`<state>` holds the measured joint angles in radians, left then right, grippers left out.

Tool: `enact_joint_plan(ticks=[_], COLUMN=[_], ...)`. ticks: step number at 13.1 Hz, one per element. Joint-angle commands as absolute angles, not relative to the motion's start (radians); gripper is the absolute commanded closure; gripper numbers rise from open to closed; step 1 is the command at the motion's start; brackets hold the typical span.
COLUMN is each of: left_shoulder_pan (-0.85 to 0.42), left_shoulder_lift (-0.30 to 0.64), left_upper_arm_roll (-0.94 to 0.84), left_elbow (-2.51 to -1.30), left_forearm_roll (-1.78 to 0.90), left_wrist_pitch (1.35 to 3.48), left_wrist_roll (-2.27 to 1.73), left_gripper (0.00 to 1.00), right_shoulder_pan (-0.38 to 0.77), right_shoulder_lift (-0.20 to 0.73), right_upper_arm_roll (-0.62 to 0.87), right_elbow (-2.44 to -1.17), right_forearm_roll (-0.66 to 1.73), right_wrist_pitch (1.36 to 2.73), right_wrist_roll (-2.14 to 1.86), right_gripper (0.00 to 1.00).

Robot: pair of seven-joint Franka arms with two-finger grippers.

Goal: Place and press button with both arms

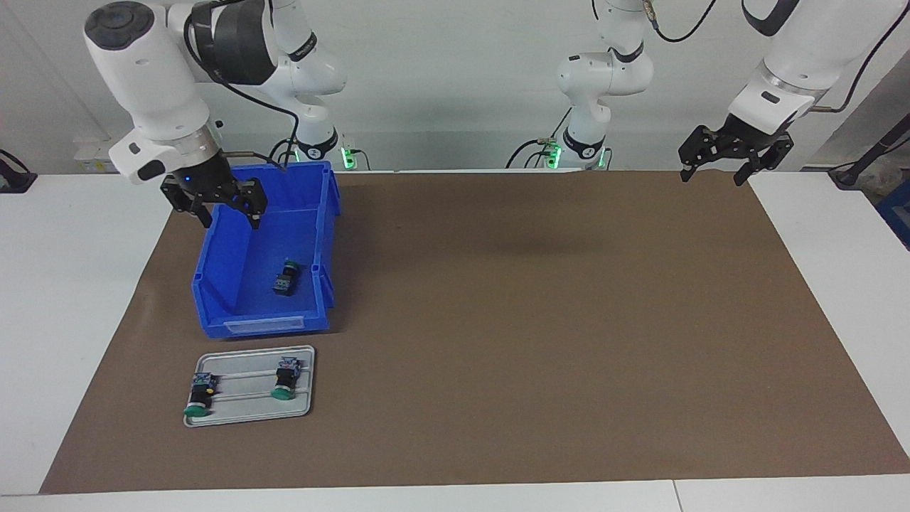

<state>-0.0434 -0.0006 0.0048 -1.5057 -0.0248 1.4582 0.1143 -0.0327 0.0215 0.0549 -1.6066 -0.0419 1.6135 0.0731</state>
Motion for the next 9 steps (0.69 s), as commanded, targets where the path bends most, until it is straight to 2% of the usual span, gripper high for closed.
enact_joint_plan(ticks=[1, 3, 5, 7, 9], left_shoulder_pan=[-0.041, -0.041, -0.041, -0.041, -0.041], left_shoulder_lift=[-0.029, -0.029, -0.029, -0.031, -0.029], left_upper_arm_roll=[0.009, 0.009, 0.009, 0.009, 0.009], left_elbow=[-1.542, -1.542, -1.542, -1.542, -1.542], left_forearm_roll=[-0.035, -0.035, -0.035, -0.035, -0.035], left_wrist_pitch=[1.474, 1.474, 1.474, 1.474, 1.474], left_wrist_roll=[0.121, 0.121, 0.121, 0.121, 0.121], left_gripper=[0.00, 0.00, 0.00, 0.00, 0.00], right_shoulder_pan=[-0.049, -0.045, -0.048, -0.041, 0.023], right_shoulder_lift=[0.054, 0.052, 0.017, -0.017, -0.061], right_upper_arm_roll=[0.058, 0.057, 0.057, 0.034, -0.047], right_elbow=[-1.459, -1.413, -1.422, -1.487, -1.577], right_forearm_roll=[-0.017, -0.017, -0.006, -0.006, -0.008], right_wrist_pitch=[1.473, 1.410, 1.416, 1.460, 1.535], right_wrist_roll=[0.040, 0.038, -0.001, -0.009, -0.012], right_gripper=[0.07, 0.02, 0.01, 0.01, 0.01])
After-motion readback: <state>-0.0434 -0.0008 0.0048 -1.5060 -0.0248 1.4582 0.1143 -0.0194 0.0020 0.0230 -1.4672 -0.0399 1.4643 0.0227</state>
